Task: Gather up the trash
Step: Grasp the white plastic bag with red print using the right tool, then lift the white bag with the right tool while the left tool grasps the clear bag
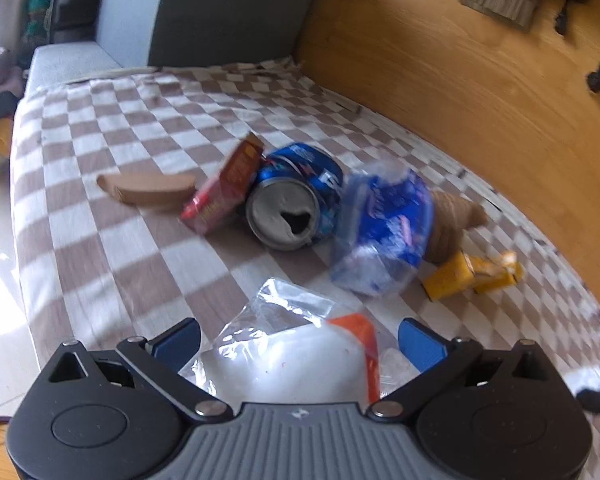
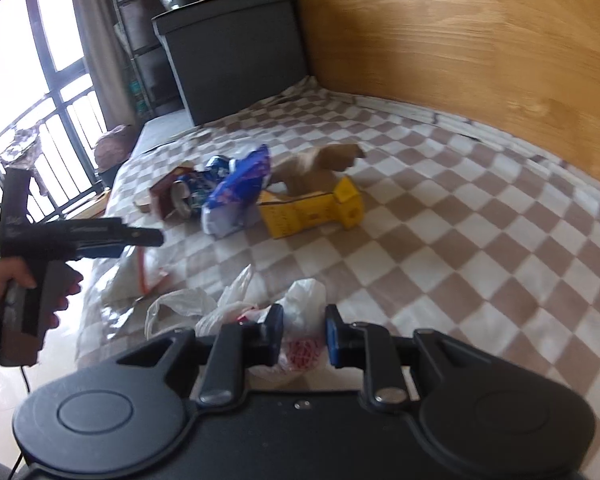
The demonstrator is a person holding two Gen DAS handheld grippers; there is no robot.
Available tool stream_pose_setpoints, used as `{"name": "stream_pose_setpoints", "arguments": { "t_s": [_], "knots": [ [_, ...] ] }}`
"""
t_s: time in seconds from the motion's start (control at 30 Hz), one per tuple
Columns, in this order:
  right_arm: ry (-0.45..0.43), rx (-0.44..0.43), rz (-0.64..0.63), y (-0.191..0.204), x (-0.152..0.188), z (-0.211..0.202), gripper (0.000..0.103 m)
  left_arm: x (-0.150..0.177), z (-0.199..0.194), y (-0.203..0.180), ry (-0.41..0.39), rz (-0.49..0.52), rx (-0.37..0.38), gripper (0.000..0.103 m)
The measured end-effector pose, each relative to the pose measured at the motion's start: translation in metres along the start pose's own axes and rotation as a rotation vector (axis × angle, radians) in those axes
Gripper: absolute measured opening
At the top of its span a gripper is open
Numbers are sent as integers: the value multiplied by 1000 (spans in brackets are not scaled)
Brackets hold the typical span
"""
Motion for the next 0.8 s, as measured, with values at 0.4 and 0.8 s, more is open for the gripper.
{"name": "stream_pose_setpoints", "arguments": {
  "t_s": [0.4, 0.8],
  "knots": [
    [104, -39, -26, -3, 26, -19, 27, 41, -33, -31, 130, 98, 107, 103],
    [148, -135, -93, 30, 42, -33, 33, 42, -78, -43, 84, -88, -66, 103]
  ]
}}
Point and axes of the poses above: each gripper's, at about its wrist camera, not at the fingertips, and z roughly the way its jaws point, y to its left, x to its underside, the point moved 2 cm from there along z, roughly the way its jaws point, and after that the axes turned 7 degrees about x, right-handed, at the moved point
